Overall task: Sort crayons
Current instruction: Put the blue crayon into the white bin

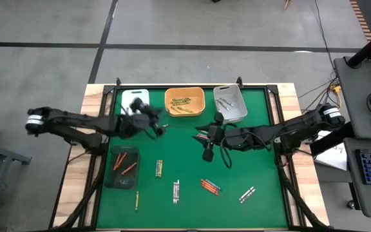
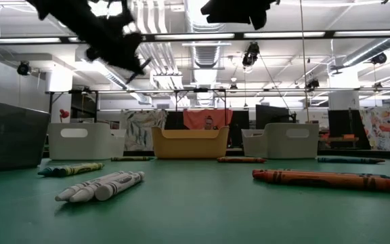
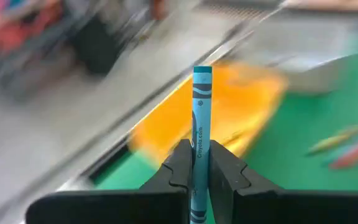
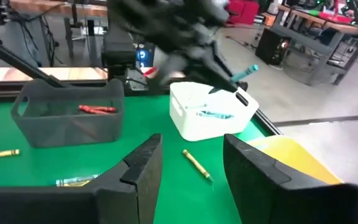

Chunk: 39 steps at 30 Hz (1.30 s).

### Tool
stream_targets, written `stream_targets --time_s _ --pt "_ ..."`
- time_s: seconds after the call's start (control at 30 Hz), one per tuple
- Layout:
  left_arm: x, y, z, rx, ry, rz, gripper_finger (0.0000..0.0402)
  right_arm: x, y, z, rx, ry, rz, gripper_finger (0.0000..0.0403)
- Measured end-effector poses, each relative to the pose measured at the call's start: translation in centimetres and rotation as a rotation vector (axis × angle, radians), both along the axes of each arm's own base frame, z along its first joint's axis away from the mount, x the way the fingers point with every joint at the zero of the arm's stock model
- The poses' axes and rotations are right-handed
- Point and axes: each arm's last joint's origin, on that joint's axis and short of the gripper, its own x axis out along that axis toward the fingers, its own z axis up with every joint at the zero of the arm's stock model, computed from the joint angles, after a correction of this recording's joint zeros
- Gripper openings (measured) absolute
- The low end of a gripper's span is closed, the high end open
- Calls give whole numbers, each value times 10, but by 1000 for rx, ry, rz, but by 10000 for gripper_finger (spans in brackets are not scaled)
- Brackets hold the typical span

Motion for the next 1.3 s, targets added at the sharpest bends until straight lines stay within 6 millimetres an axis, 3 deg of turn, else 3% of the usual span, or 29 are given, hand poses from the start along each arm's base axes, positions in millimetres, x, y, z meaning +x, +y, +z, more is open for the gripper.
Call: stream_targets --time_s 0.2,0.5,1.3 --pt "-43 61 -17 -237 123 325 4 1 0 4 -7 3 1 147" --pt "-66 118 -45 -426 250 440 3 1 -2 3 -12 11 -20 146" --pt "-45 148 -99 -534 637 495 20 -1 -8 -4 29 62 -54 146"
